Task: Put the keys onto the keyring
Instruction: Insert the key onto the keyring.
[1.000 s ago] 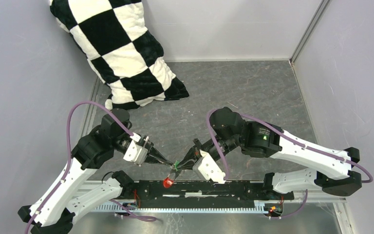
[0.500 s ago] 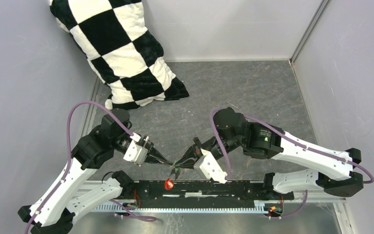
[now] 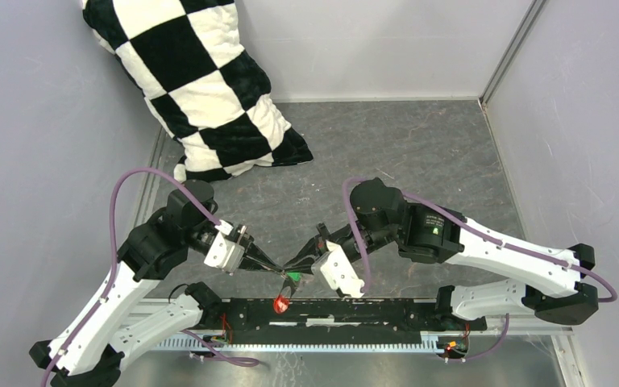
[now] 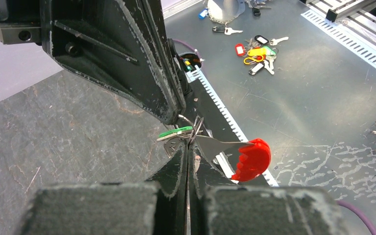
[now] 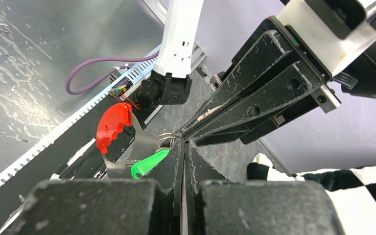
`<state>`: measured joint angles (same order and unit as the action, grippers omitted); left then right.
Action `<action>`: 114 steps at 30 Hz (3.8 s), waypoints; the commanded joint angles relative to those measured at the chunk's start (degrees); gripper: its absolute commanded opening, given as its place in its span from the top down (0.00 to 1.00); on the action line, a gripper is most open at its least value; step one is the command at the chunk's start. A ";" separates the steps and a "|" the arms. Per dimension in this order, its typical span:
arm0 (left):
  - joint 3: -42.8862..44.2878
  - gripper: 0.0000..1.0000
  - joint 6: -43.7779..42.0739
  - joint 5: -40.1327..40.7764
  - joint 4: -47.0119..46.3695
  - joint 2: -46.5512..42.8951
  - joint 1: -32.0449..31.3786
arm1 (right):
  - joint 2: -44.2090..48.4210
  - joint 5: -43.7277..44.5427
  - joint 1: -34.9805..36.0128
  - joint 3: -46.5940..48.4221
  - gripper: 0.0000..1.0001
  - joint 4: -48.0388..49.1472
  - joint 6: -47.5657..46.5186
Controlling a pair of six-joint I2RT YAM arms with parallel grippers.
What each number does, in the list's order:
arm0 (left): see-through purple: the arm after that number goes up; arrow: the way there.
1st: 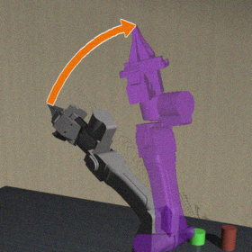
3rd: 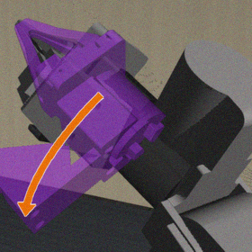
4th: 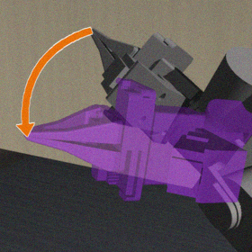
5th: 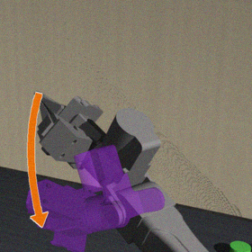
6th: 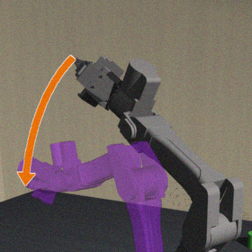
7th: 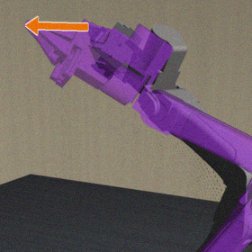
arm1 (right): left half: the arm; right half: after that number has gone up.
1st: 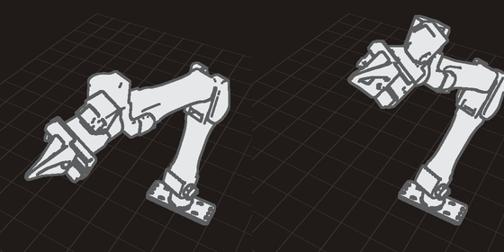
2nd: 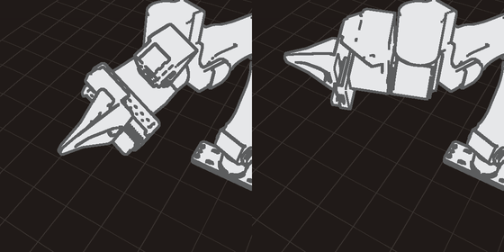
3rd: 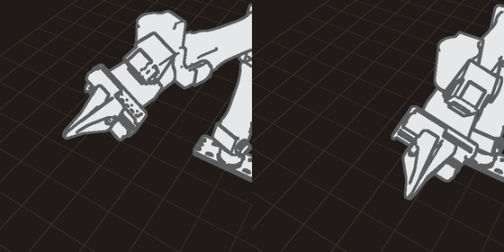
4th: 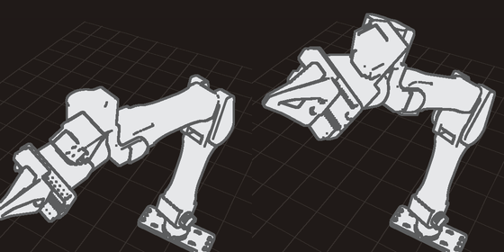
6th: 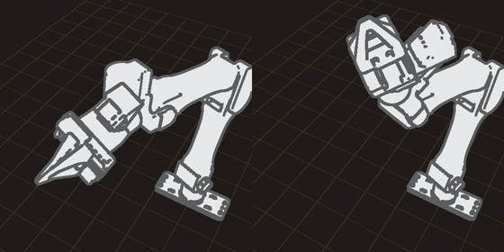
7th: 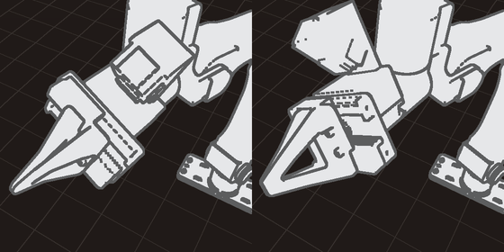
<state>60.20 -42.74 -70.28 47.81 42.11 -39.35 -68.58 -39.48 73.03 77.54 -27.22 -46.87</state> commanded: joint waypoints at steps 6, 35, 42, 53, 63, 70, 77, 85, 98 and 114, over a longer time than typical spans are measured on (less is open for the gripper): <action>0.27 0.98 -0.24 0.18 -1.80 -1.01 0.07 | -0.14 6.88 0.42 -1.69 0.99 2.53 2.88; -6.42 0.98 27.08 7.43 -28.46 -4.54 0.02 | -0.63 10.03 0.43 -2.52 1.00 4.31 9.86; -7.16 0.98 30.22 11.80 -31.28 -4.97 0.05 | 1.05 12.59 0.43 -4.20 0.92 8.18 11.81; -7.97 0.98 37.43 19.69 -36.20 -5.19 0.04 | 2.67 15.74 0.44 -5.87 0.86 14.13 12.92; -8.07 0.98 39.57 23.31 -38.61 -5.66 0.07 | 2.95 16.35 0.43 -6.08 0.84 13.97 13.17; -8.08 0.98 41.70 27.63 -41.03 -6.16 0.04 | 3.47 18.99 0.46 -5.54 0.77 14.23 13.33; -8.13 0.98 41.82 30.52 -42.19 -6.49 0.08 | 3.00 19.87 0.49 -4.32 0.74 13.60 13.91; -9.50 0.98 41.36 30.44 -44.25 -7.69 0.07 | 2.67 20.35 0.39 -2.71 0.62 11.03 14.14; -10.81 0.98 40.85 29.10 -45.77 -9.30 0.04 | 1.57 21.90 0.44 -0.66 0.57 8.32 13.64; -11.69 0.98 36.02 25.57 -44.29 -11.17 0.02 | 0.59 23.83 0.48 2.13 0.54 3.88 12.32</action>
<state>48.07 -3.66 -45.34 9.28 31.59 -39.62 -66.76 -14.28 72.40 78.06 -19.46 -34.98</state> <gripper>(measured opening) 0.022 0.455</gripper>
